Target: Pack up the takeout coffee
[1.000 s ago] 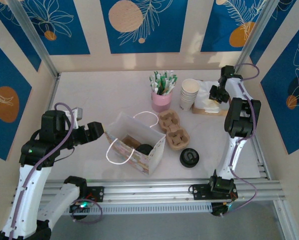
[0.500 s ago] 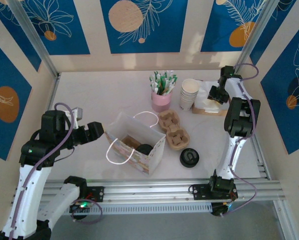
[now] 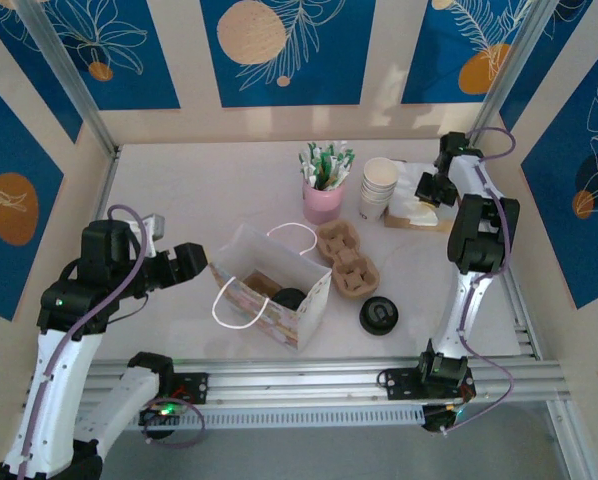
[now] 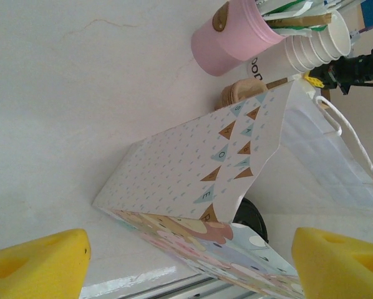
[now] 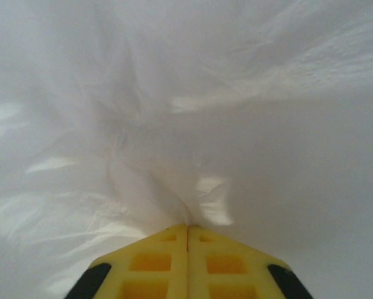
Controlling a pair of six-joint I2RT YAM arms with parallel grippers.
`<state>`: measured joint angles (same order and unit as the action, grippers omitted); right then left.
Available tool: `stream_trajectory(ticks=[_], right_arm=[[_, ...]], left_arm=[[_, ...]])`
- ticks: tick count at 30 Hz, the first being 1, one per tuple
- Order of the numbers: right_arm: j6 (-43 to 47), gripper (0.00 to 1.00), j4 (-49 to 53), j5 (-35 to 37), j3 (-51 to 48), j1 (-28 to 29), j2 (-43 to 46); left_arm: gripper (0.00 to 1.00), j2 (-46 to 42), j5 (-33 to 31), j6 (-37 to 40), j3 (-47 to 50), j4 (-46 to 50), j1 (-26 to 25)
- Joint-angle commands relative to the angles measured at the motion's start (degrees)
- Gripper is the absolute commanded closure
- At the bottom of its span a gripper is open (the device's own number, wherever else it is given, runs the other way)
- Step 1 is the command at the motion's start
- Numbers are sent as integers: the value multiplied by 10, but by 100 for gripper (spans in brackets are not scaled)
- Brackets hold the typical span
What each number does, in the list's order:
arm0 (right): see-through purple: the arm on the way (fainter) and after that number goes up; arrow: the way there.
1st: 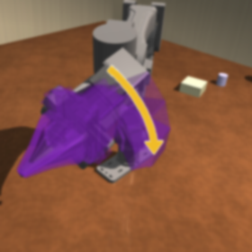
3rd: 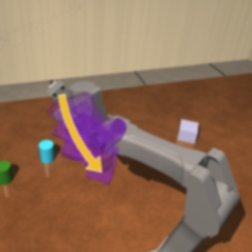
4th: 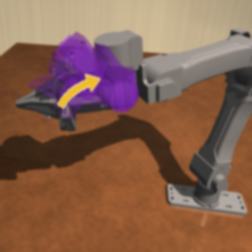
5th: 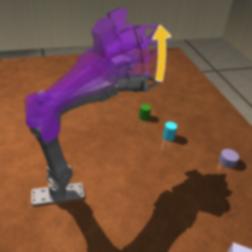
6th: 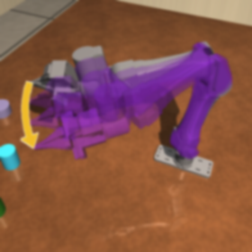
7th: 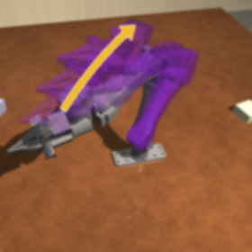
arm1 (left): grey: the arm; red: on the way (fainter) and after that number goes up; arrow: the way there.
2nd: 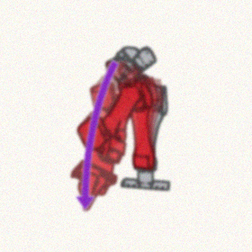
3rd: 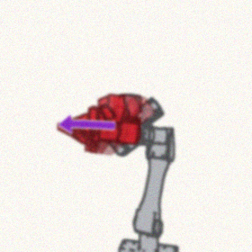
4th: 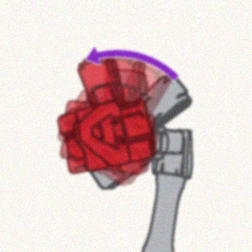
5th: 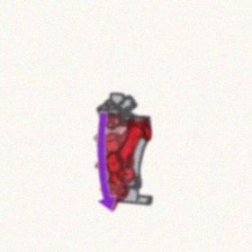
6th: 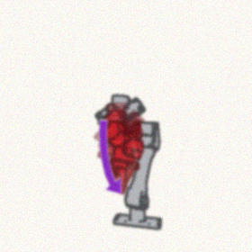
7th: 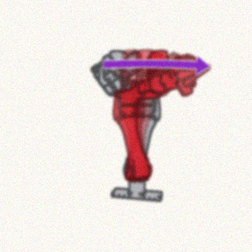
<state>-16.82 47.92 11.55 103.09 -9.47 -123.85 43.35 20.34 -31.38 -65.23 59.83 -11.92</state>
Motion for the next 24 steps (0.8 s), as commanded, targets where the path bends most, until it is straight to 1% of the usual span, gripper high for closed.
stream_trajectory(ticks=[1, 8, 14, 17, 21, 24], right_arm=[[-14, 100, 8, -21, 14, -6, 74], [-33, 100, 13, -69, 1, -21, 163], [-44, 100, 11, -111, -41, -21, 287], [-50, 100, 13, -129, -62, -20, 354], [-54, 100, 27, -154, -88, 2, 442], [-56, 100, 26, -167, -110, 49, 505]], left_arm=[[16, 3, 4, 4, -16, 5, -4], [16, 5, 8, 10, -25, -2, -4], [16, 6, 9, 18, -31, -6, -4], [16, 9, 21, 14, -31, -20, -4], [16, 13, 30, 10, -29, -31, -4], [16, 10, 32, 10, -24, -36, -4]])
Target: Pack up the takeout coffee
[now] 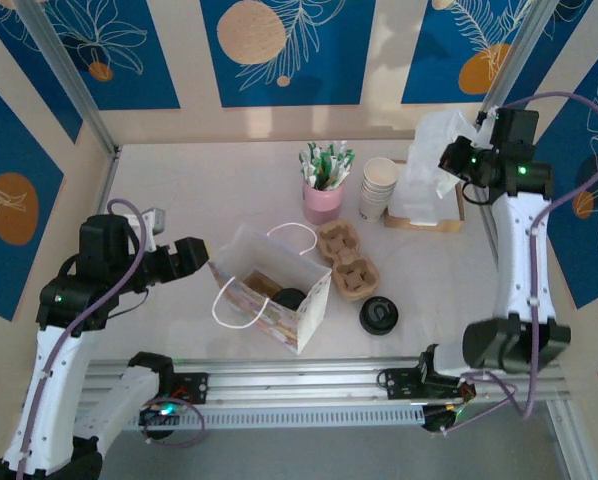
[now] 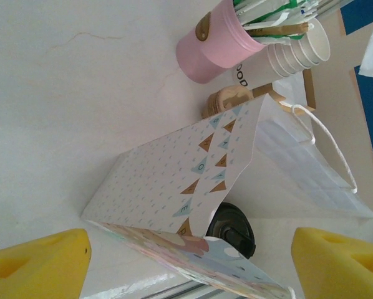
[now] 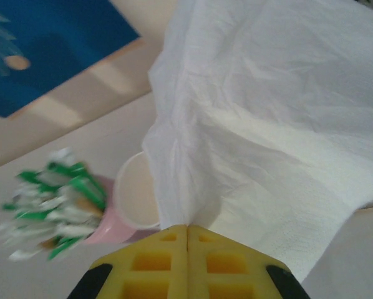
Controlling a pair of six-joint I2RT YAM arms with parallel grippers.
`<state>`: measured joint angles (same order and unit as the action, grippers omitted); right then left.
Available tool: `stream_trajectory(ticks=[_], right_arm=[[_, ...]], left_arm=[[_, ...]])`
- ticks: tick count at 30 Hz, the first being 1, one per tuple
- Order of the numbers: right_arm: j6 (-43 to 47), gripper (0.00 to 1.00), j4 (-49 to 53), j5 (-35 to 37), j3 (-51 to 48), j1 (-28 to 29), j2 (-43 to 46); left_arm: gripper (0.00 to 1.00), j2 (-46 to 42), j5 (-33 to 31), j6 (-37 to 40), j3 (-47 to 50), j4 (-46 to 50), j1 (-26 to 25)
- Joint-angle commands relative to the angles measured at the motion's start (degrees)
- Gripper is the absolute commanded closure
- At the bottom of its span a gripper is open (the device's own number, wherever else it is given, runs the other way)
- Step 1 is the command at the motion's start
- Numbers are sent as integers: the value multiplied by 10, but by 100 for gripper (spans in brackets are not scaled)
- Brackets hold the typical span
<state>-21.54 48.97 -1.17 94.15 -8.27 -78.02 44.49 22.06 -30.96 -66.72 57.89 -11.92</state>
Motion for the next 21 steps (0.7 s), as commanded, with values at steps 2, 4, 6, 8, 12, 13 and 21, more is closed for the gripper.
stream_trajectory(ticks=[2, 4, 6, 8, 12, 13, 21], right_arm=[[-6, 100, 20, -20, -29, 89, 79], [-6, 100, 29, 18, -27, 154, 105], [-13, 100, 36, 44, -19, 219, 125], [-19, 100, 41, 72, -6, 279, 138], [-4, 100, 45, 123, 19, 392, 142], [3, 100, 49, 134, 28, 420, 136], [76, 100, 60, 284, 79, 637, 67]], left_arm=[[16, -4, 20, 4, -2, -23, -4], [16, -4, 21, 0, 3, -29, -4], [17, -7, 24, -10, 9, -40, -5], [19, -11, 34, -20, 13, -53, -4], [22, -18, 50, -31, 26, -75, -6], [22, -18, 52, -31, 29, -76, -7], [23, -16, 55, -26, 50, -69, -16]])
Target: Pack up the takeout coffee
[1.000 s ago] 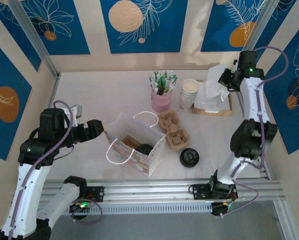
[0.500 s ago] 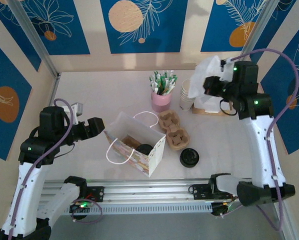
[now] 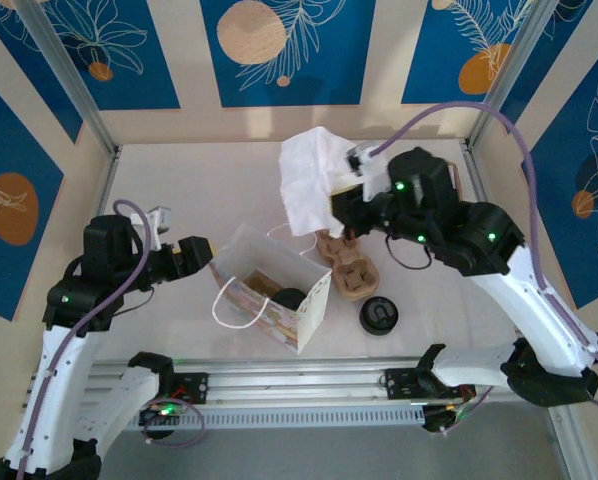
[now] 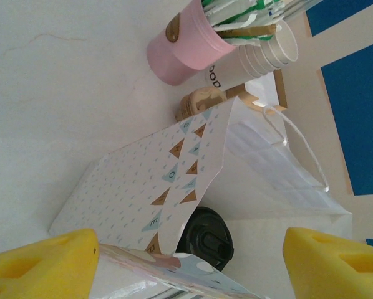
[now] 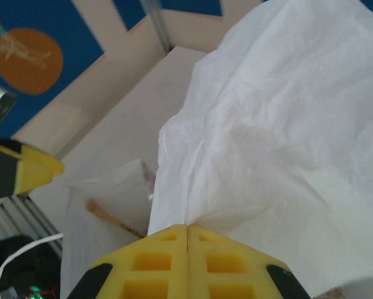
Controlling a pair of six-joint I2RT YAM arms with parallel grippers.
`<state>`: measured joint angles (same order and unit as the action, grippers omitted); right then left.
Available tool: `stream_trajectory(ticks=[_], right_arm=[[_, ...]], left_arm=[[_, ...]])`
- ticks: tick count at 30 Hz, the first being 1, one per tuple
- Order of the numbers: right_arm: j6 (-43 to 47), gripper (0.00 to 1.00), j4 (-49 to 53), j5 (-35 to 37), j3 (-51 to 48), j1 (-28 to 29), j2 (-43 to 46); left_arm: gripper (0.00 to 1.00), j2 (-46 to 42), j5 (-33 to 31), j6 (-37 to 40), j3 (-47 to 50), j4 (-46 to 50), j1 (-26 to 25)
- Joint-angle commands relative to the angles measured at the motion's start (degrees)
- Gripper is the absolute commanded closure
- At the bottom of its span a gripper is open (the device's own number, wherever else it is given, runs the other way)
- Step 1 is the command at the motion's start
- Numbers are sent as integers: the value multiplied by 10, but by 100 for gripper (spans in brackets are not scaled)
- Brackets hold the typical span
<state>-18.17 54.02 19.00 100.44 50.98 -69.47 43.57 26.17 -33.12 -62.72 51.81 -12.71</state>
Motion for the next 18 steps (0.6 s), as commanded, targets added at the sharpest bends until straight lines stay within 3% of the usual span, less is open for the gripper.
stream_trajectory(ticks=[1, 10, 18], right_arm=[[52, 100, 5, 98, 18, 66, -27], [103, 100, 31, 156, 48, 172, -89], [93, 100, 67, 126, 44, 205, -107]], left_arm=[[23, -6, 15, -4, 12, -8, -10], [23, 8, 11, -1, 23, -12, -26], [23, 21, -7, -5, 34, -23, -46]])
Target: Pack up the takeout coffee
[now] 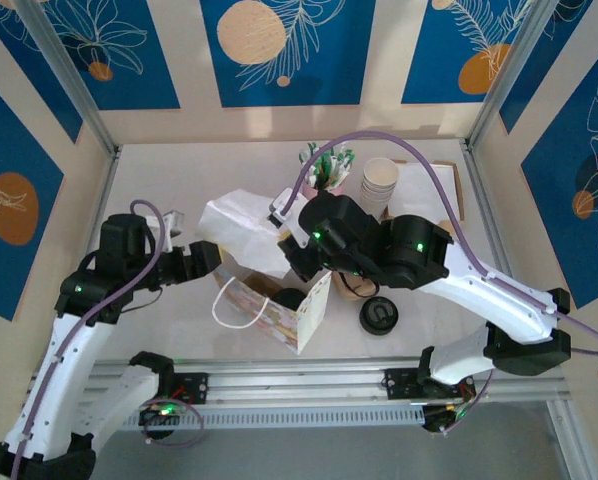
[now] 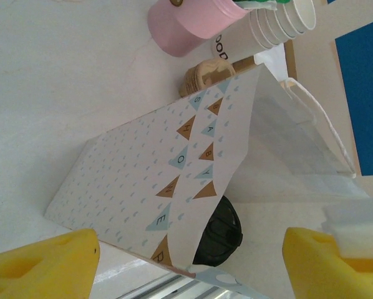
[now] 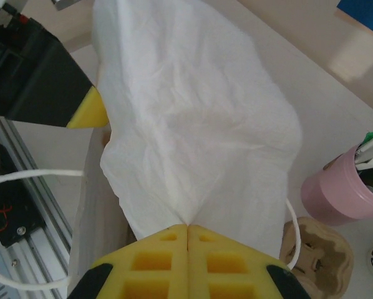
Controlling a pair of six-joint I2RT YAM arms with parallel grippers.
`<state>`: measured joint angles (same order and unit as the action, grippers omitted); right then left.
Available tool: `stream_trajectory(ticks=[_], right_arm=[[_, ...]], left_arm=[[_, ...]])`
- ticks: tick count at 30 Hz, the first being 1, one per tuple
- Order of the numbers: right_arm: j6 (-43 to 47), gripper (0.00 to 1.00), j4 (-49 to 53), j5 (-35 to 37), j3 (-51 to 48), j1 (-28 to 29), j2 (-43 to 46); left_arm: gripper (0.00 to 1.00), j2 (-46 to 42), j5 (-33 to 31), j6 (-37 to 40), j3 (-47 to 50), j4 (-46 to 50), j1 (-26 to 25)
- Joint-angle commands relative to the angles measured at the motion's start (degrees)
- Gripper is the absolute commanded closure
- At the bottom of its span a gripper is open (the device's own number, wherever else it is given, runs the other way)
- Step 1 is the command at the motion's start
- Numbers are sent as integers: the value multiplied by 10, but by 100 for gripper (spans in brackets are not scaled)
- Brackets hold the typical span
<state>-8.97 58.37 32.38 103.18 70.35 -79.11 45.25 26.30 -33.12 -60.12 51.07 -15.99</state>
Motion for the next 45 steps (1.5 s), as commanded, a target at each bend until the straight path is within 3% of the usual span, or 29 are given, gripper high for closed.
stream_trajectory(ticks=[1, 14, 27, 34, 37, 41, 45], right_arm=[[-2, 100, 26, -19, 15, 12, -13], [-58, 100, -7, -149, -56, 3, -24], [-93, 100, 54, -144, -99, -38, -49], [-94, 83, 55, -161, -98, -51, -53], [-91, 66, 26, -175, -92, -50, -32], [-92, 59, -17, -177, -91, -49, 6], [-104, 51, -57, -128, -112, -53, 45]], left_arm=[[23, 6, -10, -6, 9, -17, -15], [23, 16, -32, -8, 15, -18, -30], [23, 20, -45, -11, 14, -15, -38], [23, 20, -52, -10, 4, -9, -44], [23, 20, -51, -12, 0, -8, -45], [23, 19, -51, -13, -3, -9, -48], [23, 19, -53, -14, -3, -11, -49]])
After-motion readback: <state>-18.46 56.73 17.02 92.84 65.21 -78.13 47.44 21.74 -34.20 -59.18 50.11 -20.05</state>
